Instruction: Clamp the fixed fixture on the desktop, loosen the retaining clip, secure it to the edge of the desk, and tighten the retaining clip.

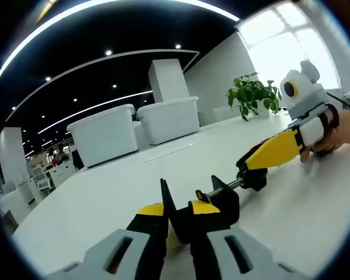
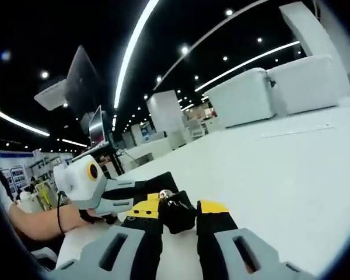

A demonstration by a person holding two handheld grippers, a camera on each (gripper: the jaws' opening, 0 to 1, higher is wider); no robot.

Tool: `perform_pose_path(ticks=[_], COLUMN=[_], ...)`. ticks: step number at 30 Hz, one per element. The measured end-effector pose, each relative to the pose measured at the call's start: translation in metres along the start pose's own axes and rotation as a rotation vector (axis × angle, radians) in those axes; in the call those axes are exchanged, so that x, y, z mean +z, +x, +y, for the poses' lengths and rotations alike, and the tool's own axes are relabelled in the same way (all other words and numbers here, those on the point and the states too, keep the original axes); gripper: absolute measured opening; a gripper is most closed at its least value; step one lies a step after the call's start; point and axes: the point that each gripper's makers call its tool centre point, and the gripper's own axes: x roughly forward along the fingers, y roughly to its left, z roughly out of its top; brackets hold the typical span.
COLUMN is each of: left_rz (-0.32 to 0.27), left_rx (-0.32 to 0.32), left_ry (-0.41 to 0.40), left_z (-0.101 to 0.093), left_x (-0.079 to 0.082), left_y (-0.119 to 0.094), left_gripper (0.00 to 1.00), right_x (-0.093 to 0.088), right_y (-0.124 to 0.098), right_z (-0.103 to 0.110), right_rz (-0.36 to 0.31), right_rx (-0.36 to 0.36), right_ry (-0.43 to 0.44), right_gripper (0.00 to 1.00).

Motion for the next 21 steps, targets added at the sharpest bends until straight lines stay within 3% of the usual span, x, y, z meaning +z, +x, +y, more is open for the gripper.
perform_pose_path(ticks=[6,9,11,15,21], left_rz=[0.0,-0.002,-0.001,-0.002,0.001], left_rx=[-0.002,-0.002,-0.002,-0.001,0.002], left_ry=[0.0,0.0,-0.002,-0.001,-0.002], left_z=[0.0,0.0,0.0,0.0,0.002], left_x=[0.0,0.0,0.0,0.0,0.0], left_y=[0.0,0.0,-0.001,-0.001,0.002], left_gripper=[0.14,0.14,0.13,0.13,0.13], right_x=[-0.001,0.001,0.001,0.0,0.0], right_y=[-0.003,-0.003,-0.003,-0.004,-0.003], right_z=[0.008,0.017,0.02,0.024,0.035], right_rz=[-0.017,-0.037,-0.046,-0.054,-0.069], right_rx=[0.014,0.035,0.012,0.004,-0.001], right_ry=[-0.042,-0.138,-0.219,-0.267,-0.5], right_gripper=[0.15,0.1,0.1,0.09,0.09])
